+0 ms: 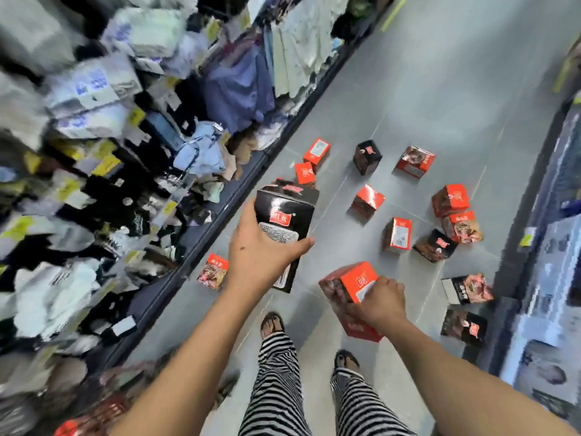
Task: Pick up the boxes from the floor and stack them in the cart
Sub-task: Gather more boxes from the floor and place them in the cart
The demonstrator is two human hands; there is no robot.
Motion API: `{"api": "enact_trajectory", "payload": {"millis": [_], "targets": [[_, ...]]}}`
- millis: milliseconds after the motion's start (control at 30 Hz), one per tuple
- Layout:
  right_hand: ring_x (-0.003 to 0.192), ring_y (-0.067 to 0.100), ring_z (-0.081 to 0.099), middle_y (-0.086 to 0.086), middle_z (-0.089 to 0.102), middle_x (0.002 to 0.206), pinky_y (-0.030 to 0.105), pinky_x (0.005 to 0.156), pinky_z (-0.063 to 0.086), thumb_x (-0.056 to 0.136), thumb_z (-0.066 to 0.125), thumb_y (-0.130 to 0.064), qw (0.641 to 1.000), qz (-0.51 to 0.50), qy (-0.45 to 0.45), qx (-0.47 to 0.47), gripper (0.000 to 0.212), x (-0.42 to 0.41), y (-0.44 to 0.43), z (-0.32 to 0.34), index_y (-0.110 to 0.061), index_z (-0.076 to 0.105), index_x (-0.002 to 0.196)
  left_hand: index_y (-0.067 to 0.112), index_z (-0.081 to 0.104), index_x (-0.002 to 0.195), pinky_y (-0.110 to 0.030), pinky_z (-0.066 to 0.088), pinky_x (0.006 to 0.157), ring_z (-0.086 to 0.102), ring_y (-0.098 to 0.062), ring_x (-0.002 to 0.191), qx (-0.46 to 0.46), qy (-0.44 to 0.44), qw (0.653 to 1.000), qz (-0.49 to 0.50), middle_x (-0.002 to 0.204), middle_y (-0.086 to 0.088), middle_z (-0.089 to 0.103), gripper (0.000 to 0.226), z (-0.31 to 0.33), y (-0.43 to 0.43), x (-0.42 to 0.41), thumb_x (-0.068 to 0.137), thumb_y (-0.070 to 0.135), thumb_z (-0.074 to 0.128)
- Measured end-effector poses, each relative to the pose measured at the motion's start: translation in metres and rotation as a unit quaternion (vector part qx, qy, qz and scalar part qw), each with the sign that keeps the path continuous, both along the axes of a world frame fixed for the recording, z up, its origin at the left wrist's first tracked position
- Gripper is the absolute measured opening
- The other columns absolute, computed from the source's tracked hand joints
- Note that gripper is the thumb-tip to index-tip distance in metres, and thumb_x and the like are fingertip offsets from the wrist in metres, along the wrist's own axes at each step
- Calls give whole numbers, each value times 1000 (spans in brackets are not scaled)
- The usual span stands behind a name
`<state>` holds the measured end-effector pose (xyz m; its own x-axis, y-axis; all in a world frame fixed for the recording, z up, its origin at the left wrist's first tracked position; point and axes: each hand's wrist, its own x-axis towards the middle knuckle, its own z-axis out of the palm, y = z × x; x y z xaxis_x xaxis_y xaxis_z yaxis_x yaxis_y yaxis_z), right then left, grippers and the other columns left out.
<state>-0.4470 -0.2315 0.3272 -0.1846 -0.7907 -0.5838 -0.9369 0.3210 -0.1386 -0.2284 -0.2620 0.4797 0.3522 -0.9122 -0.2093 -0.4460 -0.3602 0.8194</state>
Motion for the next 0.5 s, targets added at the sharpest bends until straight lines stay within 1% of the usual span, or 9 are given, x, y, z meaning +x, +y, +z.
{"api": "enact_trajectory", "payload": {"millis": [33,100,133,167,233,267,367,433,500], "targets": [[109,30,52,11,59,113,33,94,37,49,68,-76,1000,24,-4,-7,96,4,0,10,-7,51,114,39,44,110,-1,37,71,57,8,83,-10,-5,1000,11,90,30,55,75,17,11,4,52,29,92],[110,31,53,12,59,114,34,95,40,48,70,-75,998,59,-20,-19,98,13,3,32,-7,51,114,33,44,119,2,35,70,54,14,81,-29,-17,998,44,89,31,54,80,48,36,11,54,29,91],[110,31,53,13,58,114,34,96,40,49,70,-74,996,83,-25,-25,97,18,5,41,-6,50,115,32,44,119,2,34,69,53,17,81,-38,-23,997,62,89,31,54,81,61,50,14,54,29,91],[111,31,52,13,57,116,35,96,40,51,70,-73,993,114,-22,-30,96,23,6,49,-5,49,116,31,44,119,-1,35,70,53,14,81,-44,-29,995,80,89,29,55,80,72,65,17,54,29,91],[112,31,50,14,55,118,35,98,39,55,71,-68,984,172,-11,-38,93,33,12,62,-4,47,118,29,44,123,-13,39,78,55,6,85,-51,-33,991,120,91,27,55,84,89,96,22,53,32,91],[112,31,50,13,55,118,35,97,38,55,71,-68,980,196,-8,-41,92,39,16,69,-5,48,118,30,44,125,-16,39,80,56,4,88,-57,-33,988,140,91,29,54,86,95,112,25,53,32,92],[112,29,53,11,60,116,31,97,40,52,69,-68,963,268,12,-36,88,61,29,82,-7,56,114,31,42,130,-18,39,84,55,-2,97,-59,-40,977,201,95,28,53,92,108,165,38,53,37,92],[112,28,55,10,61,115,30,97,40,50,65,-70,946,321,31,-34,88,82,41,89,-8,61,113,35,42,125,-23,44,86,56,-4,100,-55,-44,970,232,102,21,58,89,111,203,50,52,41,91],[112,26,56,8,62,114,29,95,41,45,64,-72,935,352,40,-36,91,105,56,96,-10,61,113,39,41,118,-23,47,85,59,-4,98,-50,-44,961,267,102,20,60,83,111,243,61,52,41,91]]}}
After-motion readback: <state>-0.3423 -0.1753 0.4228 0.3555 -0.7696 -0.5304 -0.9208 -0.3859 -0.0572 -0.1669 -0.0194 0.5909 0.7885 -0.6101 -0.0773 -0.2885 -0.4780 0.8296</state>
